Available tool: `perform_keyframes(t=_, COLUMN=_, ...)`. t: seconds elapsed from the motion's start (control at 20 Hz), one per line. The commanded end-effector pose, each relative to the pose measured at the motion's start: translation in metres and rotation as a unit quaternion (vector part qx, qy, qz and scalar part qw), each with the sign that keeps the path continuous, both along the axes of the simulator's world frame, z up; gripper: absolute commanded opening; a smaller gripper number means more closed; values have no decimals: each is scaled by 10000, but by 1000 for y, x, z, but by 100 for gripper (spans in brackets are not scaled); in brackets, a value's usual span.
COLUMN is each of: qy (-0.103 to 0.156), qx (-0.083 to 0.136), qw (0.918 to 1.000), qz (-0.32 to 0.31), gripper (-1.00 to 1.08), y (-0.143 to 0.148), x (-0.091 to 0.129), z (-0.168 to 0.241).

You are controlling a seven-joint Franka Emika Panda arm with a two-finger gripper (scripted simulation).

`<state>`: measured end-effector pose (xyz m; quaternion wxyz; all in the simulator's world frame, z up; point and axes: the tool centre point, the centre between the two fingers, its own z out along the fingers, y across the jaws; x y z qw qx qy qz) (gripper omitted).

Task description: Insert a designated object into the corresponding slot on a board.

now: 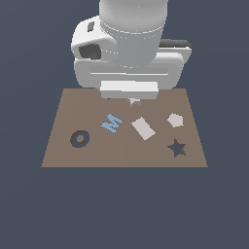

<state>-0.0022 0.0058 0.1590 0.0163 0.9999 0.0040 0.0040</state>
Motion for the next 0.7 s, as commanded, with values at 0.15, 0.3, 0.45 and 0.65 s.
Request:
perform_keyframes(t=0.15, qy=1, qx=1, qw=10000, qz=35, gripper=100, y=0, x=0, z=-1)
perform_keyframes(t=0.3, qy=3, qx=3, qw=9999, qz=141, gripper=100, y=2, x=-1, z=-2)
perform_keyframes(t=0.45, qy=6, qx=6, qw=9995, qz=316, gripper=100, y=4, x=-3, z=-6)
perform_keyframes(t=0.65, qy=13, qx=14, qw=9978, qz=658, gripper=100, y=8, x=-6, z=-12)
